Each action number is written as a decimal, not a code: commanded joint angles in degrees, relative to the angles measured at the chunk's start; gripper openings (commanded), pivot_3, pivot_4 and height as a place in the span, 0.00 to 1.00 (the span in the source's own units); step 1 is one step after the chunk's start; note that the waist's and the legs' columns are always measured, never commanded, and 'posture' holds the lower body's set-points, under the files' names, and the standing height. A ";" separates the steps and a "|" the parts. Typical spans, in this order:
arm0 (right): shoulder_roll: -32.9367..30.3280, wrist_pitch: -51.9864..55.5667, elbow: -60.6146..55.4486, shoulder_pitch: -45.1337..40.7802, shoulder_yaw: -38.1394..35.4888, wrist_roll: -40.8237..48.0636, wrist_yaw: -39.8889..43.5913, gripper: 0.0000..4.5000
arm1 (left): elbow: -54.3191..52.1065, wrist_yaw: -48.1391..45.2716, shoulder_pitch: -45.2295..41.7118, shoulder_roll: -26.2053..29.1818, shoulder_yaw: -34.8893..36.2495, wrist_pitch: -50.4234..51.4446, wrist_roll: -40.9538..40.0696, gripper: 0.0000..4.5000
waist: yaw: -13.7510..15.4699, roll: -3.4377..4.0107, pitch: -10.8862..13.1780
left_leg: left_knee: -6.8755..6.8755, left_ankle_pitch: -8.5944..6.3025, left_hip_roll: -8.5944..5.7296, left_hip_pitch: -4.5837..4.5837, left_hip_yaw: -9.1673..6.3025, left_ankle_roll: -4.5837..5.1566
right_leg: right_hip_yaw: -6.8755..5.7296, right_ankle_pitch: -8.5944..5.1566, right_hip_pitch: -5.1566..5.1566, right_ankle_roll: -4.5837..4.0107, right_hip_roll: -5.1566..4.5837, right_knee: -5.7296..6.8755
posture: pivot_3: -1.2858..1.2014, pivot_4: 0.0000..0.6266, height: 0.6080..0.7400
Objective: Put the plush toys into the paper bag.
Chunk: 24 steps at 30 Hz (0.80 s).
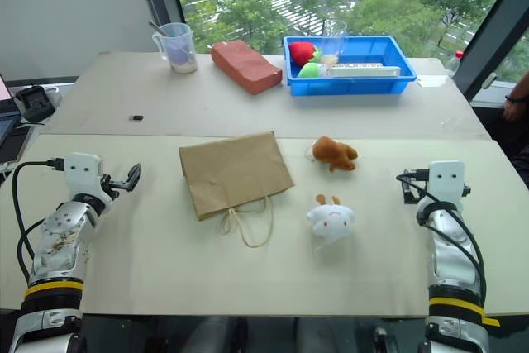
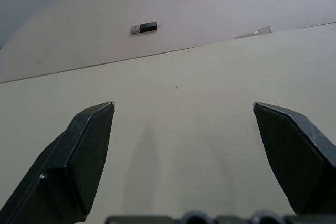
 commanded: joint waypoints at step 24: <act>-18.01 25.71 -48.19 9.73 7.31 32.26 41.11 1.00 | -21.81 -58.99 -14.75 13.23 -32.50 -10.05 -4.31 1.00 | 0.52 0.04 0.04 | 0.08 -0.02 0.09 -0.09 -0.01 0.05 | -0.12 -0.02 0.15 0.00 0.13 -0.19 | 0.52 0.24 1.00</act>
